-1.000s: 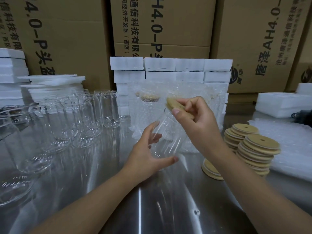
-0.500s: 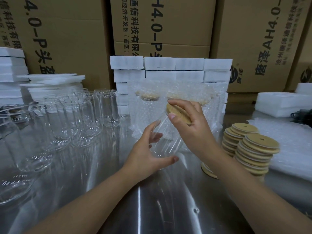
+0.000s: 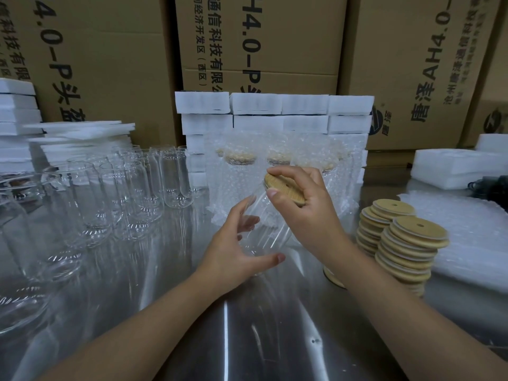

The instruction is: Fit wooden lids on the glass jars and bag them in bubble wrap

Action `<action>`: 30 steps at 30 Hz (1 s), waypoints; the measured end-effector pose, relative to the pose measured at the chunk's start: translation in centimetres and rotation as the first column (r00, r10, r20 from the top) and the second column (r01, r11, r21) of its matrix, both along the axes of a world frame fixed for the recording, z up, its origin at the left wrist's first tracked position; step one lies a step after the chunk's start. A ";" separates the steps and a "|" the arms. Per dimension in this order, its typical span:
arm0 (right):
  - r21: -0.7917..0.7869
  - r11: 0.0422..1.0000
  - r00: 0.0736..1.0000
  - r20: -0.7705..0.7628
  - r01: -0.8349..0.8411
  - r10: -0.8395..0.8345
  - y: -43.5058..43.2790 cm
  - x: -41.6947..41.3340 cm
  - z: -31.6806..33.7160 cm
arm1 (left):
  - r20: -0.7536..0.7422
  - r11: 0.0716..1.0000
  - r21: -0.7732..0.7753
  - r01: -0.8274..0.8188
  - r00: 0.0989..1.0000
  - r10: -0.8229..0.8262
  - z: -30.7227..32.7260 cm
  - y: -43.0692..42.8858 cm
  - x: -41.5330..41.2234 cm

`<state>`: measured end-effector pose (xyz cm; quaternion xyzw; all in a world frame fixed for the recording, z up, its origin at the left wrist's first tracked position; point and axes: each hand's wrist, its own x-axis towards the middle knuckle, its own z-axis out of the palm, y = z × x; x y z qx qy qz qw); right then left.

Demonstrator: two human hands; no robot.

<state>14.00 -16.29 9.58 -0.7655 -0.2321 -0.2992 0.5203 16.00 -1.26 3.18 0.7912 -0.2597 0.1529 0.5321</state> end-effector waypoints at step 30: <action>-0.634 0.338 0.333 -0.133 0.695 -0.934 -19.1 -0.3 5.4 | -0.081 0.999 -0.053 -0.008 0.997 0.004 0.0 -0.1 0.2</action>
